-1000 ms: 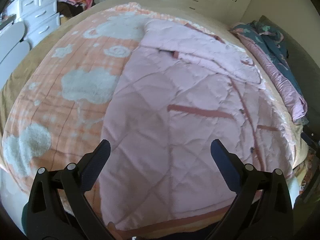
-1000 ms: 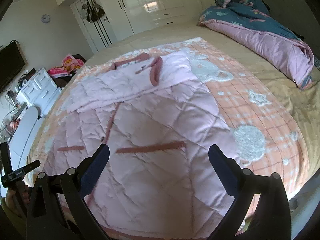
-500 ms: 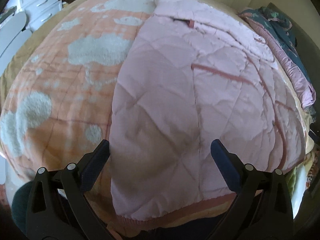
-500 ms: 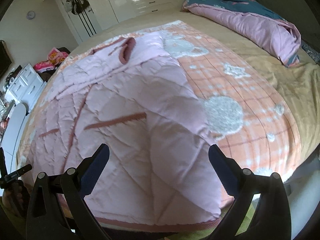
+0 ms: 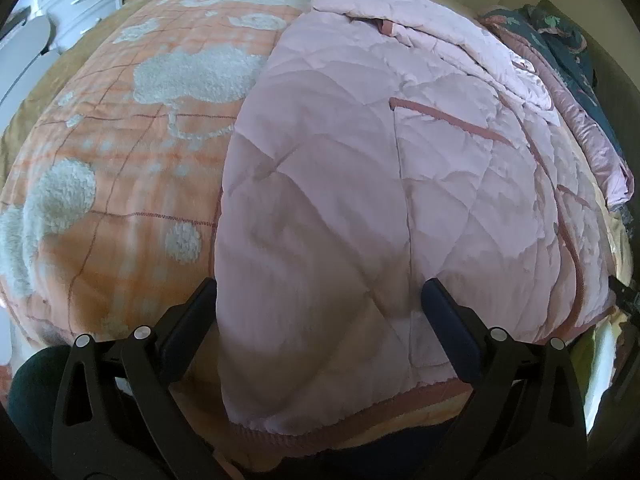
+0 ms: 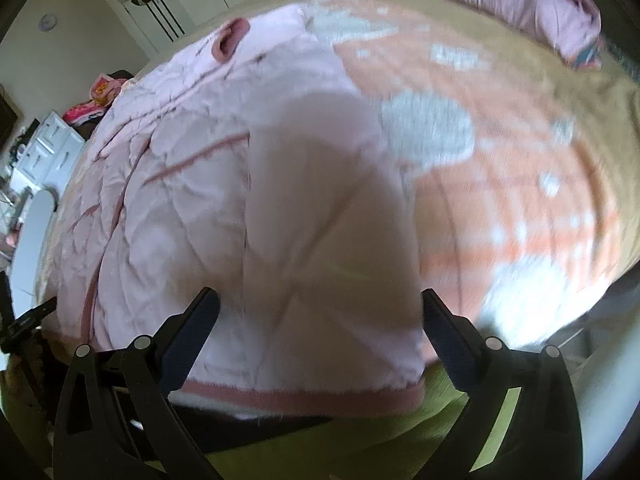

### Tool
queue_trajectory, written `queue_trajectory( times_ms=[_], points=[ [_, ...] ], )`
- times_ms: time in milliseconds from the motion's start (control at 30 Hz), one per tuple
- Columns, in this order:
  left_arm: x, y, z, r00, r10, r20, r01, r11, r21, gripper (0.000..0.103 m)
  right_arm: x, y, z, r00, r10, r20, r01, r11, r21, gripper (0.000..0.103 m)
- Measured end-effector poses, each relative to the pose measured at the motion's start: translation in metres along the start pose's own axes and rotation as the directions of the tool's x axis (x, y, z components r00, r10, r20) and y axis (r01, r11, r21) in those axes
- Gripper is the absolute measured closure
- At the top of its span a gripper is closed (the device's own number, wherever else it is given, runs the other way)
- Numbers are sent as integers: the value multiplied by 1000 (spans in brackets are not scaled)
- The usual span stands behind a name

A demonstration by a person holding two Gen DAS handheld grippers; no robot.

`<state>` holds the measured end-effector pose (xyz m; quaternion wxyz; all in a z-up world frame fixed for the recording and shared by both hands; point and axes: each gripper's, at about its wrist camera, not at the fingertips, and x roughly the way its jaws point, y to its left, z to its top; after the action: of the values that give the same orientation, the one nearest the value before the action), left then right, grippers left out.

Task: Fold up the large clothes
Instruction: 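Move both tools down to the ribbed hem of the jacket, then close the left tool on the ribbed hem while the right tool grasps the hem beside it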

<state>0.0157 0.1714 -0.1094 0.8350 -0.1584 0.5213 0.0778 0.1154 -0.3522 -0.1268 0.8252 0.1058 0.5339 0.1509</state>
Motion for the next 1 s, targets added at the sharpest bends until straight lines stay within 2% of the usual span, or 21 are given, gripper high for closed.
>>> queue_trajectory(
  times_ms=[167,233,333,367,400,467,533,633,667,733,833,867,900,1000],
  points=[
    [1,-2,-1,1000,4,-4,-4,1000,10,9,4,-7,-18,996,94,-6,-94,995,31,4],
    [1,-2,-2,1000,7,-6,-6,1000,13,9,4,-3,-23,995,104,-6,-104,994,16,7],
    [1,-2,-3,1000,7,-9,-6,1000,16,9,-1,4,-28,995,96,7,-96,995,-14,24],
    [0,-1,-4,1000,4,-9,-4,1000,15,9,-5,6,-28,989,150,8,-150,989,-11,46],
    [1,-1,-4,1000,2,-10,-2,1000,14,9,-7,8,-26,984,176,14,-176,984,-9,54],
    [1,0,-4,1000,-1,-9,1,1000,13,9,-13,17,-23,982,183,39,-182,983,-40,55],
    [1,1,-4,1000,-8,-6,8,1000,9,9,-14,22,-18,972,228,60,-226,973,-42,55],
    [2,-2,-4,1000,-20,8,20,1000,11,10,1,21,-13,951,303,65,-305,952,27,43],
    [1,-3,-4,1000,-25,13,25,1000,16,15,7,21,-11,949,309,55,-312,949,43,38],
    [0,-6,-4,999,-41,22,41,999,25,25,21,27,-13,952,305,22,-305,951,52,37],
    [-4,-8,-4,996,-74,43,72,997,31,57,21,38,-11,949,314,26,-314,949,24,39],
    [-5,-9,-3,995,-83,50,82,996,29,68,21,44,-10,948,317,21,-317,948,12,45],
    [-7,-10,-1,995,-85,58,83,996,31,78,20,49,-9,947,320,17,-320,948,-6,57],
    [-15,-16,3,991,-94,92,89,994,61,89,17,65,-4,947,319,25,-318,947,-51,72]
  ],
)
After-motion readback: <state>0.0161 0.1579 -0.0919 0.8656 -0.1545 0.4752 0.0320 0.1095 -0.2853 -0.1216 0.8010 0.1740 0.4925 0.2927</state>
